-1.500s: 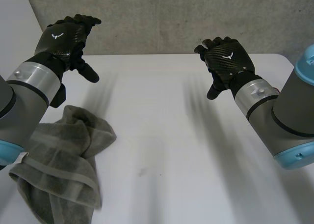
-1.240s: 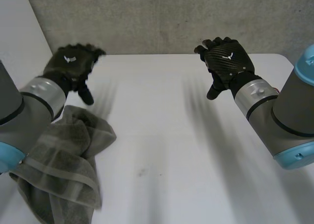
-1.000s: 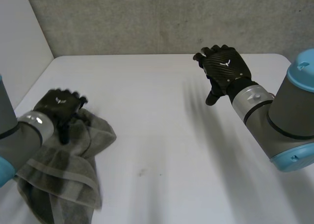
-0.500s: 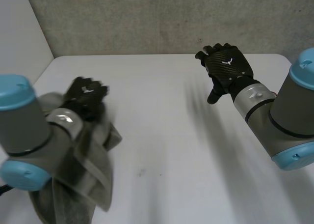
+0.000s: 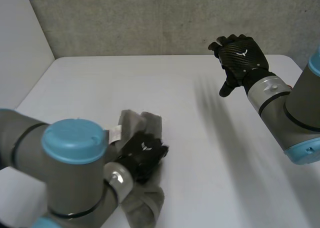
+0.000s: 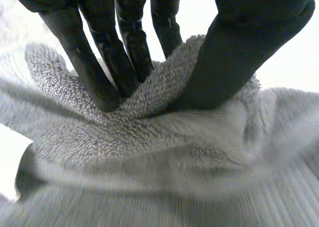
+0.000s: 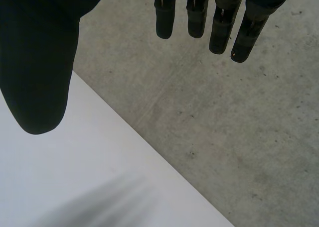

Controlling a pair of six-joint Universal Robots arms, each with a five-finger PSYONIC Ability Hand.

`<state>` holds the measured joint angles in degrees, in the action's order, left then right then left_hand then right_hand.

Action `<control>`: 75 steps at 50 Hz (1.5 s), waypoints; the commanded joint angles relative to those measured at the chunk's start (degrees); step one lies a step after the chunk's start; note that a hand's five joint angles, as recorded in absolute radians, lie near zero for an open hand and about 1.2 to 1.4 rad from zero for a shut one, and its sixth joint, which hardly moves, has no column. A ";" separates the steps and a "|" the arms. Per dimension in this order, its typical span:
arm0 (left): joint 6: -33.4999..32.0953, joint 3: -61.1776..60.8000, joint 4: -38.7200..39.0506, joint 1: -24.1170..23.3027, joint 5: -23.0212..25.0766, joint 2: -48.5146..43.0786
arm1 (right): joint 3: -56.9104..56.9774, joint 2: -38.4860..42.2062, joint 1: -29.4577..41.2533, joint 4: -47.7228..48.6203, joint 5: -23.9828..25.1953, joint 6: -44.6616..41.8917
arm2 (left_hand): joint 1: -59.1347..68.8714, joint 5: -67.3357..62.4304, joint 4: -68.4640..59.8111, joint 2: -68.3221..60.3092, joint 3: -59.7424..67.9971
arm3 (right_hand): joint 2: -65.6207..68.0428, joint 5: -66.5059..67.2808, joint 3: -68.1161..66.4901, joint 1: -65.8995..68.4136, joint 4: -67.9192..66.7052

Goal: Fold the towel.

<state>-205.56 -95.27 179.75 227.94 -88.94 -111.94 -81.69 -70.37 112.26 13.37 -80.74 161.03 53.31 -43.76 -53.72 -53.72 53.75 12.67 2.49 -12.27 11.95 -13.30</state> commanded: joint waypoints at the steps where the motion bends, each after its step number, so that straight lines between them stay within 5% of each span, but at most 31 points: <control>1: -6.95 -8.25 -2.21 3.82 -2.38 8.75 | 0.03 0.50 0.68 0.07 2.08 0.16 | -12.38 12.84 12.79 12.79 -12.82 | -2.67 -2.49 2.27 -1.95 3.30; 2: -7.31 -8.70 -2.03 3.91 -2.38 9.89 | 0.03 0.76 0.77 0.07 2.51 0.16 | -20.31 20.76 20.71 20.71 -20.74 | -2.67 -2.49 2.27 -1.95 3.30; 11: -5.91 -4.22 0.61 5.23 -2.55 14.65 | 0.12 2.26 0.86 0.16 2.96 0.07 | -23.08 23.53 23.48 23.48 -23.52 | -2.67 -2.49 2.27 -1.95 3.30; 20: 3.85 4.48 4.65 5.67 -2.64 13.60 | 0.30 3.40 0.59 0.16 3.13 -0.02 | -30.81 31.27 31.22 31.22 -31.25 | -2.67 -2.49 2.27 -1.95 3.30; 33: 7.28 17.84 -2.65 6.02 -2.82 -3.89 | 1.53 7.09 0.16 -0.37 4.89 -0.02 | -31.32 31.77 31.73 31.73 -31.76 | -2.67 -2.49 2.27 -1.95 3.30; 39: 7.10 20.65 -3.96 7.78 -2.82 -8.99 | 1.79 8.67 0.07 -0.81 9.72 0.16 | -29.81 30.26 30.21 30.21 -30.24 | -2.67 -2.49 2.27 -1.95 3.30; 44: 6.75 22.76 -3.96 9.28 -2.99 -11.63 | 3.11 10.52 0.07 -2.04 13.15 0.42 | -22.91 23.36 23.32 23.32 -23.35 | -2.67 -2.49 2.27 -1.95 3.30; 57: 0.87 22.06 -4.58 11.73 -3.51 -11.81 | 14.08 20.88 -0.20 -7.30 20.61 5.33 | 25.14 -24.68 -24.73 -24.73 24.70 | -2.67 -2.49 2.27 -1.95 3.30; 75: -0.02 12.58 -4.67 6.38 -6.16 8.57 | 27.01 32.66 5.59 -9.07 31.16 23.09 | 26.69 -26.24 -26.28 -26.28 26.25 | -2.67 -2.49 2.27 -1.95 3.30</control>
<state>-205.47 -79.78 175.22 237.56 -95.29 -109.86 -58.14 -40.91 114.82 4.31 -51.96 179.23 66.57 -58.38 -69.39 -69.37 69.17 12.67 2.48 -12.27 11.95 -13.30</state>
